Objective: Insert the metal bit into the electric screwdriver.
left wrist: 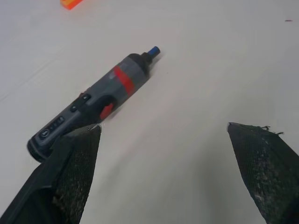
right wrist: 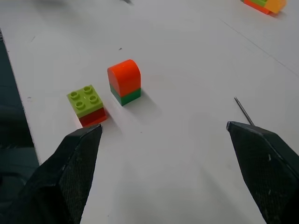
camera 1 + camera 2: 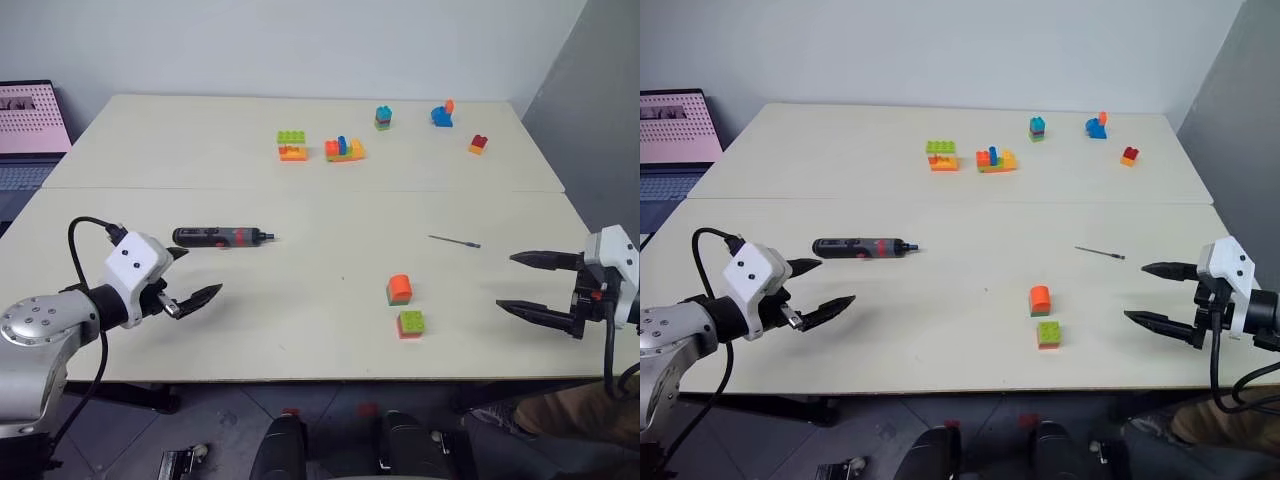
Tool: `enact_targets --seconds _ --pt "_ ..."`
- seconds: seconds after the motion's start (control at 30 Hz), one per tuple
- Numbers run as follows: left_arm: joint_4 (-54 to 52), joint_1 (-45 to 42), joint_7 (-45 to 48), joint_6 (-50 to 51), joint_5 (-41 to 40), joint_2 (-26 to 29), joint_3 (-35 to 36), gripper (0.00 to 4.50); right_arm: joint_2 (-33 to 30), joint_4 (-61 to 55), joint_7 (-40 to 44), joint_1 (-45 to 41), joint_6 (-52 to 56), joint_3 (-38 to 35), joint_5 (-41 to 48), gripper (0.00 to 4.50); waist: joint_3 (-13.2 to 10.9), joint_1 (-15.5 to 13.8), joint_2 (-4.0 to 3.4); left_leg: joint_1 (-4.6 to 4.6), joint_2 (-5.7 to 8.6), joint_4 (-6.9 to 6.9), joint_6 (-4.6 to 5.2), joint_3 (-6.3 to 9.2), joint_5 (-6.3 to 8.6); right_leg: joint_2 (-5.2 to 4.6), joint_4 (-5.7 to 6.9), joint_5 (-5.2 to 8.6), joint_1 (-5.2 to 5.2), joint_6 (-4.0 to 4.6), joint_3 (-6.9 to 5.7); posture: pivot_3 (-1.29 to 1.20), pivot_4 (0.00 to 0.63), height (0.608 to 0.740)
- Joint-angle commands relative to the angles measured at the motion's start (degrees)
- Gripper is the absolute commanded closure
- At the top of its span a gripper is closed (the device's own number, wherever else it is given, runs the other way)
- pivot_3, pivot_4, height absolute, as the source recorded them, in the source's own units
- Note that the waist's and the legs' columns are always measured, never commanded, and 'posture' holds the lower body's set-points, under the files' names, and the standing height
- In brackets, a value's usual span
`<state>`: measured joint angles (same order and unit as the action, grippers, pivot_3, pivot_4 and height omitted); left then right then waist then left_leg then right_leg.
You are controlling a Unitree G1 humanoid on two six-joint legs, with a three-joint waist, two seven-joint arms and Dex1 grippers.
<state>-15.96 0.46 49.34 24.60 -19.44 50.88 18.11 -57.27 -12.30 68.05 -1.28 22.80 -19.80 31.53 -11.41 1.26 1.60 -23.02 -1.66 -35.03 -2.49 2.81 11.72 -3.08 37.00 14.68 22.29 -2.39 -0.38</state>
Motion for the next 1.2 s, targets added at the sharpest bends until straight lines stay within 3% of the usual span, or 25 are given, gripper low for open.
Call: enact_targets --seconds 0.03,0.17,0.3,0.53,0.8,1.2 --pt "-2.8 -2.3 0.7 -3.8 -0.7 -1.4 -1.5 0.00 0.9 -1.6 -1.3 -4.4 1.5 3.2 0.6 0.04 0.0 0.0 0.00 0.00 0.00 -0.01 0.00 0.00 0.00 0.00 0.00 0.00 0.00 0.00 0.00 0.00 0.150 0.740" --pt "-4.0 -3.9 2.3 -4.7 -0.7 -1.8 -5.1 0.00 2.1 -1.4 -1.5 -9.6 3.2 7.6 0.8 0.04 0.0 0.1 0.00 0.01 0.00 -0.03 0.00 0.01 -0.01 0.00 0.03 -0.06 -0.01 0.00 0.00 0.00 0.150 0.740" --pt "-5.7 -6.7 6.5 -6.3 -2.0 -3.3 -11.6 0.00 7.3 2.6 -2.2 -20.5 2.7 18.4 -4.4 0.04 0.0 0.3 0.01 0.02 0.00 -0.03 0.00 -0.02 -0.01 0.02 0.03 -0.07 -0.01 -0.02 0.03 0.00 0.150 0.740" --pt "-6.7 -11.3 9.5 -5.9 -3.6 -5.8 -16.7 0.00 12.5 12.0 4.4 -29.4 -0.9 29.7 -10.4 0.04 0.0 0.1 0.01 -0.03 0.01 -0.03 0.00 0.04 -0.01 0.06 0.06 -0.18 0.01 -0.24 0.00 0.00 0.150 0.740" --pt "-5.5 -10.5 9.9 -10.8 -1.3 -7.8 -19.1 0.00 16.0 21.1 8.3 -33.2 -7.4 34.2 -16.1 0.04 0.0 0.2 0.00 -0.01 0.01 -0.03 0.00 0.04 -0.01 0.07 0.09 -0.18 0.01 -0.27 0.00 0.00 0.150 0.740" --pt "-4.0 -13.0 14.3 -9.5 -4.6 -9.5 -22.1 0.00 17.9 24.0 8.0 -33.9 -14.9 33.7 -20.6 3.07 0.0 0.2 0.00 0.00 0.01 -0.06 0.00 0.06 -0.01 0.10 0.13 -0.21 -0.01 -0.30 0.01 0.00 0.150 0.740"
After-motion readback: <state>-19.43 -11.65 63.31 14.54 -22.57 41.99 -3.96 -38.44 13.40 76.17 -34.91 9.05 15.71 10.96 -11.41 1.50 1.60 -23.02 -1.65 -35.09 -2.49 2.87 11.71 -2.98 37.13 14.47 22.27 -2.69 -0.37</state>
